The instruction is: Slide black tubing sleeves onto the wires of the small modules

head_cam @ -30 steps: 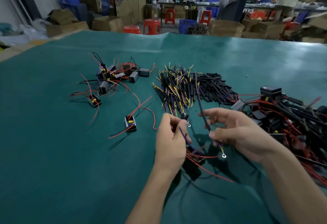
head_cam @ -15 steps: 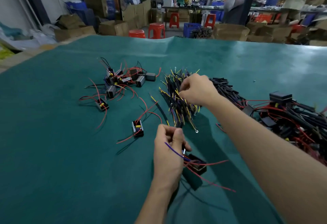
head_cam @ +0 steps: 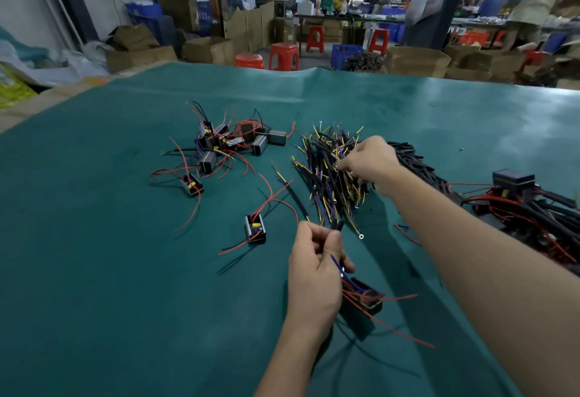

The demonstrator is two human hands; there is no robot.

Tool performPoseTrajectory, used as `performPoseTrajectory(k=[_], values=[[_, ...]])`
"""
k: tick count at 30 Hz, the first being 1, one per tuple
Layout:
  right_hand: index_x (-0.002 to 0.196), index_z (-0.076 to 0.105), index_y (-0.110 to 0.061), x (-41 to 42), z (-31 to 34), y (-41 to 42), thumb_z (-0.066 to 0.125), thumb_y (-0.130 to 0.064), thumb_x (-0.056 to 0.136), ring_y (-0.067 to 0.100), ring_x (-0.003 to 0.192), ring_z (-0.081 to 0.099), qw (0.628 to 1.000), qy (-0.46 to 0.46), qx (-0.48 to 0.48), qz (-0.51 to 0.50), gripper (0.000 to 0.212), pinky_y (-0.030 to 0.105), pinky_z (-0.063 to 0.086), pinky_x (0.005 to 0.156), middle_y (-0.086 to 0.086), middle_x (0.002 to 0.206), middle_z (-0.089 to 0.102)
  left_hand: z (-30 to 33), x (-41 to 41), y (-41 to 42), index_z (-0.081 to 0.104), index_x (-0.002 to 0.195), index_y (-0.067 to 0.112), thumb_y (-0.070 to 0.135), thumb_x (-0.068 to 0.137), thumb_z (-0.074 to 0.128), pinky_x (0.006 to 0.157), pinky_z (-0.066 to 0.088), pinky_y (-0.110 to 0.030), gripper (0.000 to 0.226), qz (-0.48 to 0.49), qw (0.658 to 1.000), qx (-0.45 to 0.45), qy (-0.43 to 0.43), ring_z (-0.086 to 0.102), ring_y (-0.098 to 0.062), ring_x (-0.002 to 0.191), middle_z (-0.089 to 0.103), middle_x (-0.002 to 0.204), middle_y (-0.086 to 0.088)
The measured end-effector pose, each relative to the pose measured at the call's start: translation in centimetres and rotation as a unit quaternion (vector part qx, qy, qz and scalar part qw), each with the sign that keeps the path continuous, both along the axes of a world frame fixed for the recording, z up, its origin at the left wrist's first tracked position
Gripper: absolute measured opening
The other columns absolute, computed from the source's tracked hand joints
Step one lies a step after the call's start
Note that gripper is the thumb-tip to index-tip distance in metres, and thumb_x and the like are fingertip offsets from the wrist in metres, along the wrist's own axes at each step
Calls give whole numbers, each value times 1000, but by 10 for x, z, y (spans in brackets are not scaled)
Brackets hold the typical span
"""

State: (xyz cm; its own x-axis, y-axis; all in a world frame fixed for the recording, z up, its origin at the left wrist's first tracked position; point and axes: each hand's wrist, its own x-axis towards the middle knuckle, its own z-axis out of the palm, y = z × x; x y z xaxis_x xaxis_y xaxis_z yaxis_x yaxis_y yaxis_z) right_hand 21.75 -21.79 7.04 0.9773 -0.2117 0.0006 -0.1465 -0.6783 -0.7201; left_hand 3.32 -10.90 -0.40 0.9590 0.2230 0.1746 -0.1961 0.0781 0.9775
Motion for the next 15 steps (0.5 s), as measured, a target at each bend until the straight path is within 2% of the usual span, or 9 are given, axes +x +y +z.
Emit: performPoseTrajectory(k=[2,5,8,10,13,15], values=[[67,66,-5,-4,10,-9,80,-8,78,21,49,53,996,1,94,-7,19,29,46,51,11,62,61,1,-1,0,50,88,6,12,104,52,62,47,-25,17,-3,1000,2,-2,60,-17,61,60,61,4],[69,58,-7,-21,24,-28,75,0,83,15,44,46,978,4,207,6,23,23,35,43,13,68,57,3,-1,1,50,88,8,14,104,52,66,48,-31,18,-2,1000,7,0,61,-18,62,60,61,5],[80,61,-4,-54,33,-47,73,-1,88,16,51,59,965,-17,259,31,14,26,48,49,17,78,65,5,-2,1,50,89,6,14,104,52,65,48,-32,17,0,1000,10,0,61,-18,62,60,61,5],[80,61,-5,-75,40,-59,72,0,89,15,54,65,953,-81,291,28,15,24,56,53,16,75,66,6,-3,1,50,89,7,16,105,51,64,49,-34,18,1,1000,14,0,61,-19,62,61,61,6],[79,64,-7,-102,63,-77,73,2,87,14,56,68,929,-182,321,34,15,23,58,59,10,68,68,8,-3,1,50,90,6,15,105,51,67,49,-38,17,2,1000,8,1,60,-20,63,61,61,5],[82,66,-8,-117,81,-87,73,-2,88,13,58,68,913,-217,343,47,11,22,57,59,5,67,70,7,-3,0,50,90,6,14,105,50,68,49,-39,17,4,1000,9,2,60,-22,63,61,61,6]])
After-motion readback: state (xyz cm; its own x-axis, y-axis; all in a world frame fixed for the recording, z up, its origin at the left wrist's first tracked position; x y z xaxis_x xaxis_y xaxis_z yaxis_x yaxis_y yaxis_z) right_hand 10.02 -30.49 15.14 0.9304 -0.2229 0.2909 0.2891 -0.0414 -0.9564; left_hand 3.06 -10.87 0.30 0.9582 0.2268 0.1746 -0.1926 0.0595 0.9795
